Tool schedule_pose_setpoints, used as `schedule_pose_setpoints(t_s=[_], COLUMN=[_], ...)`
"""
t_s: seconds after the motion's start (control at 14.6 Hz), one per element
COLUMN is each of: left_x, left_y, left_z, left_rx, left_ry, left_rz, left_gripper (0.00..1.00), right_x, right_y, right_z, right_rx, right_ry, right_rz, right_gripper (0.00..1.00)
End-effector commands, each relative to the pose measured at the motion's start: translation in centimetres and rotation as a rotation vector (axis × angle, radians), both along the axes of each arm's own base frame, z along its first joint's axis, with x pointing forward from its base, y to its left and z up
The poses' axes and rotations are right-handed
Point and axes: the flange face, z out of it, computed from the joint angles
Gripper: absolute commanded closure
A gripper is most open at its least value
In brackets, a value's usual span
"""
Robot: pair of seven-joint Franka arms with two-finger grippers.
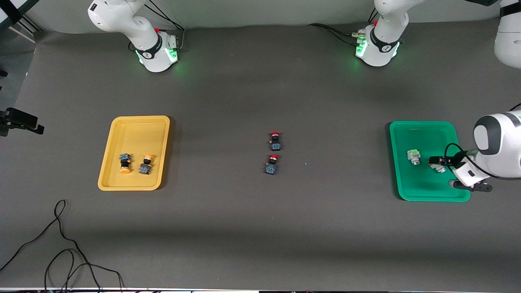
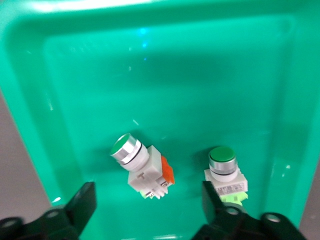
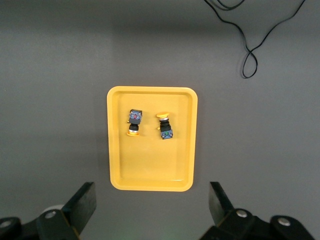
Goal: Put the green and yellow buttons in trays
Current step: 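Open both grippers and lift them away from the trays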
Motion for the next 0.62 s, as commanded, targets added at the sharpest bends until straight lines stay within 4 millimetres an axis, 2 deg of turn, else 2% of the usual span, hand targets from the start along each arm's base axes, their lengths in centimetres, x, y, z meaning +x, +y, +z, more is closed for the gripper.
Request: schedule_pose_setpoints(t_s=[0.0,0.14,0.27,0.41,0.55], left_x=[1.9,2.8,2.3,1.3,0.5], left_y=[-1.7,-3.4,-5.3,-6.7,-9.2], left_z=[6.7,13.6,20.0,24.6,27.4], left_rx=[0.004,0.014,0.028,0.023,0.025], left_ry=[0.014,-0.012,-0.080,-0.136,-0.156], left_rz=[-0.034,-0.050,-0.071,-0.080,-0.110], left_gripper=[0.01,0.01,0.01,0.01,0.01], right_x=[-0.2,0.0,0.0,0.0,-0.1], right_y=[3.4,5.0,5.3,5.2,5.2], right_z=[0.3,0.2,0.2,0.2,0.1], right_rx=[-0.009,-0.010,-0.012,-0.012,-0.011], right_ry=[0.026,0.030,0.029,0.030,0.033], right_rz=[-0.106,-0.136,-0.137,-0.137,-0.137], right_gripper=[0.00,0.00,0.00,0.00,0.00])
